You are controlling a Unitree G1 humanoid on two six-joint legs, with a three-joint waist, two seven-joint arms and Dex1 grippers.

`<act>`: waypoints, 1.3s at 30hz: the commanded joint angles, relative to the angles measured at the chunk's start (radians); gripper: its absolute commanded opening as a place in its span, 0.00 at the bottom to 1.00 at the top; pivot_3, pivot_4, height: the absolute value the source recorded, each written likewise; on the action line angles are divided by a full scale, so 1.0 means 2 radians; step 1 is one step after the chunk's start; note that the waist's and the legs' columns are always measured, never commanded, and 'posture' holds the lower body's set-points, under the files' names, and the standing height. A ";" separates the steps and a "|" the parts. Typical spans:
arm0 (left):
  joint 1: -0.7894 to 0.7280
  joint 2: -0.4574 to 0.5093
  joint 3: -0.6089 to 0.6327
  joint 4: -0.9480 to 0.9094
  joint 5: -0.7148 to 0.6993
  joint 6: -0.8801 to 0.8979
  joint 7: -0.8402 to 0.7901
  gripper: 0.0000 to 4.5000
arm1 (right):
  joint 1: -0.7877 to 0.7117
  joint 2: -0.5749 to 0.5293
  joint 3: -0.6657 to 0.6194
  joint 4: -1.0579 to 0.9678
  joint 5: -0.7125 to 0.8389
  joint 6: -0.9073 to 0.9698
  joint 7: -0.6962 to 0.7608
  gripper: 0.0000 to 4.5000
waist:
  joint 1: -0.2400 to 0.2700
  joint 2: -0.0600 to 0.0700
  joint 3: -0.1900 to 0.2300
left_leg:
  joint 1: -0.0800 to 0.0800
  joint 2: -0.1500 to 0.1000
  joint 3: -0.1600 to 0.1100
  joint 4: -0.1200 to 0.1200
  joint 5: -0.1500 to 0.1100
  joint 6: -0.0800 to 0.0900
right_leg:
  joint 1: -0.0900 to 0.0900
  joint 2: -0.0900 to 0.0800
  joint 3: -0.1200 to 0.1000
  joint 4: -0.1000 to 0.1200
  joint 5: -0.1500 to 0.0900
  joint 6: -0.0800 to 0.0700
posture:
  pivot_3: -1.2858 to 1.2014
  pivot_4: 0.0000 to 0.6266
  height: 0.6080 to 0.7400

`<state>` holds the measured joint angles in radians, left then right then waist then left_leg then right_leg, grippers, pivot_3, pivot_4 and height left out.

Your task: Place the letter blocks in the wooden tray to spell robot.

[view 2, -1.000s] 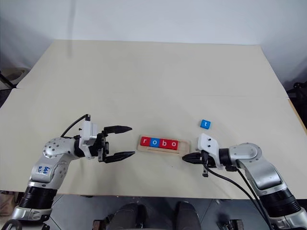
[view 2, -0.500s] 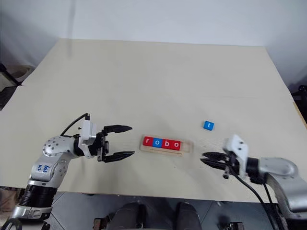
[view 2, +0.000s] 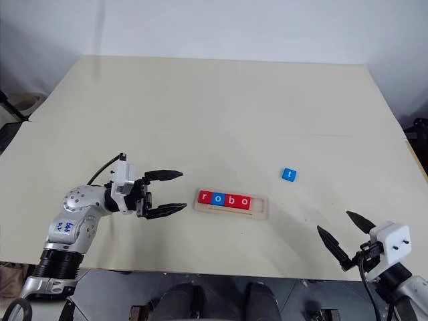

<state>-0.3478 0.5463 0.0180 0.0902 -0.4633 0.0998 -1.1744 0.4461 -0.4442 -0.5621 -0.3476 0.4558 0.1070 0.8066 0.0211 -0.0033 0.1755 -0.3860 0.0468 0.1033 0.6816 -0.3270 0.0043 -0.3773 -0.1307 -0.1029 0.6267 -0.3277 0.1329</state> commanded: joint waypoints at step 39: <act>0.059 0.012 0.017 -0.100 -0.003 -0.005 0.039 1.00 | -0.424 0.142 0.186 0.012 -0.092 0.466 -0.448 0.86 | -0.014 0.000 0.000 | -0.005 0.000 0.002 0.000 0.000 0.000 | -0.007 0.000 0.001 0.003 0.000 0.000 | 0.52 0.24 1.00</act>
<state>-0.2304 0.5645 0.0392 -0.0709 -0.4557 0.0916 -1.1002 -0.4011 -0.1693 -0.1810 -0.2942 0.2727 1.0260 -0.0832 -0.0071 -0.0026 0.1751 -0.3966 0.0471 0.1063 0.6816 -0.3266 0.0037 -0.3919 -0.1313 -0.1007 0.6320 -0.3279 0.1324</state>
